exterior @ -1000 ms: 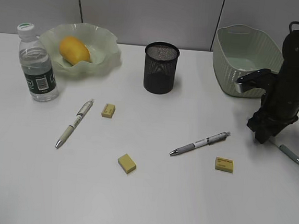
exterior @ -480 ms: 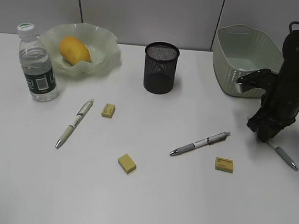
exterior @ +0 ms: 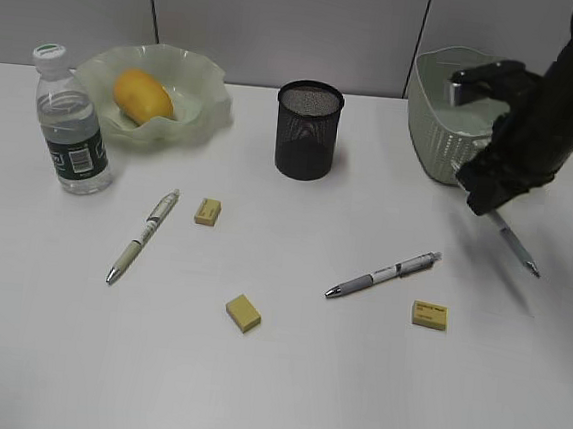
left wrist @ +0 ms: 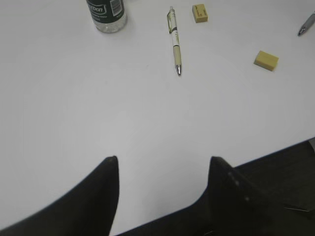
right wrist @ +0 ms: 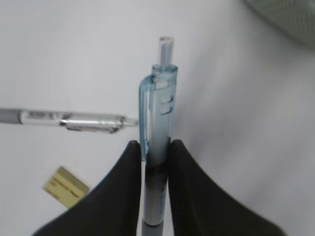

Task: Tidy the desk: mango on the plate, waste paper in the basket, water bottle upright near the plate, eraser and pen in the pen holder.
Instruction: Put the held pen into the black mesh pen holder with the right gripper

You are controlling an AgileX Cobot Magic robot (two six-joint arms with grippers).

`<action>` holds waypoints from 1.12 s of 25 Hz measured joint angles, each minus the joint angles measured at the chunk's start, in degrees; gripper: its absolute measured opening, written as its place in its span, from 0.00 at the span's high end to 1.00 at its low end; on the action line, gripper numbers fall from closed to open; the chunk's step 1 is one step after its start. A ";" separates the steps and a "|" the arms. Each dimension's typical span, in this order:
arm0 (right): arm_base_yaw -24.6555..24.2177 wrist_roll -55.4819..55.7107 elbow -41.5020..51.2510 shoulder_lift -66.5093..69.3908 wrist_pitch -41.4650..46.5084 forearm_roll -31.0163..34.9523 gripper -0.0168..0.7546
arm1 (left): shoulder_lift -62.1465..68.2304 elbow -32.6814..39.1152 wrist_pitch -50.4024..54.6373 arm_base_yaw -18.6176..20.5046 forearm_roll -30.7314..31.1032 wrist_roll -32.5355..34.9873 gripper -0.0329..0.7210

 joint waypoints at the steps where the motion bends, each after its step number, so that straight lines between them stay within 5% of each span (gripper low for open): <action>1: 0.65 -0.24 -0.97 -0.52 0.00 1.23 0.80 | 0.00 0.00 0.00 0.00 0.00 0.00 0.38; 7: 3.71 -0.56 -11.09 -1.29 -4.00 9.46 0.80 | 0.00 0.00 0.00 0.00 0.00 0.00 0.38; 13: 7.59 -0.57 -16.22 -1.29 -22.15 15.71 0.80 | 0.00 0.00 0.00 0.00 0.00 0.00 0.38; 20: 13.11 -0.57 -16.28 1.13 -37.91 16.78 0.80 | 0.00 0.00 0.00 0.00 0.00 0.00 0.38; 28: 15.38 -0.64 -16.28 8.17 -44.42 17.00 0.80 | 0.00 0.00 0.00 0.00 0.04 0.00 0.38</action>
